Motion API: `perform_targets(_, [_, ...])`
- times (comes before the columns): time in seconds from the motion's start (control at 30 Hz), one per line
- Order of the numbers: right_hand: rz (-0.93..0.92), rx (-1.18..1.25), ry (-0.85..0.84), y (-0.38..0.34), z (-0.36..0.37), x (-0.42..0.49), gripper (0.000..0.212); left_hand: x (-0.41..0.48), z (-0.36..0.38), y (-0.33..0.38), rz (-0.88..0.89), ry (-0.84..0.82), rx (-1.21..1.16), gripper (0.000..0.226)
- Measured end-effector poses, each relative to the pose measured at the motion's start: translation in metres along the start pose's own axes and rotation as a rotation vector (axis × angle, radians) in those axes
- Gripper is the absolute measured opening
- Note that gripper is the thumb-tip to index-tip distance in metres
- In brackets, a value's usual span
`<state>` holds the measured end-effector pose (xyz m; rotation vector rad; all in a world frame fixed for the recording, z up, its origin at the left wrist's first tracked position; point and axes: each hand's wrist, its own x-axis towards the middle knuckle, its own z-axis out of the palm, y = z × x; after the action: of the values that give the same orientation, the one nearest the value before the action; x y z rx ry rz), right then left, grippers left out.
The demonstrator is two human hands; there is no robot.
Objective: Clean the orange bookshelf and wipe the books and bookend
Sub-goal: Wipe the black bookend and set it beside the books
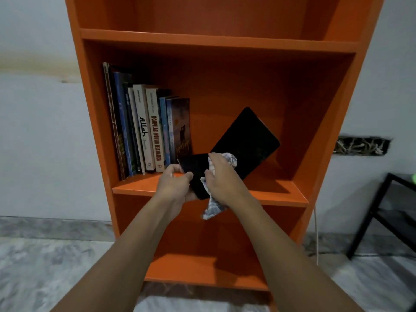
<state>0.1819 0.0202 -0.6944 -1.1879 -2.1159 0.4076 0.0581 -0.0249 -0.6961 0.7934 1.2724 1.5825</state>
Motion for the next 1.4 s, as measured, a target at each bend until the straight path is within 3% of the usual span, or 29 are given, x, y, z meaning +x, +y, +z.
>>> perform_targets(0.13, [-0.093, 0.249, 0.027, 0.012, 0.01, -0.028, 0.046, 0.001, -0.008, 0.002, 0.007, 0.016, -0.005, 0.01])
perform_targets(0.23, [-0.234, 0.233, 0.02, 0.014, 0.02, -0.045, 0.044, 0.003, -0.013, 0.005, 0.004, 0.002, 0.01, 0.007])
perform_targets(0.5, [-0.255, -0.392, 0.192, 0.032, 0.012, 0.006, 0.044, -0.003, 0.002, 0.004, 0.11, 0.022, 0.099, 0.013])
perform_targets(0.67, [-0.113, 0.08, 0.098, 0.02, 0.01, -0.019, 0.047, -0.001, 0.0, 0.005, 0.167, 0.087, 0.086, 0.015])
perform_targets(0.87, [-0.273, 0.325, -0.074, -0.012, 0.008, -0.07, 0.036, 0.009, -0.006, 0.014, 0.109, 0.105, 0.112, 0.023])
perform_targets(0.93, [-0.33, 0.326, -0.028, -0.017, -0.001, -0.068, 0.034, 0.011, -0.006, 0.018, 0.111, 0.094, 0.138, 0.025])
perform_targets(1.03, [-0.42, 0.184, 0.342, -0.011, -0.022, -0.053, 0.034, 0.01, -0.01, 0.021, 0.11, 0.119, 0.114, 0.022])
perform_targets(1.1, [-0.534, -0.101, 0.564, -0.003, -0.039, -0.037, 0.038, 0.006, -0.013, 0.023, 0.117, 0.171, 0.16, 0.02])
perform_targets(1.17, [-0.557, -0.374, 0.666, 0.008, -0.054, -0.02, 0.038, 0.0, -0.014, 0.025, 0.134, 0.195, 0.182, 0.021])
perform_targets(1.3, [-0.423, -0.512, 0.616, 0.03, -0.072, -0.01, 0.031, -0.008, -0.015, 0.029, 0.189, 0.152, 0.196, 0.013])
perform_targets(1.4, [-0.495, -0.512, 0.388, 0.043, -0.066, -0.022, 0.031, -0.012, -0.011, 0.035, 0.233, 0.121, 0.18, 0.015])
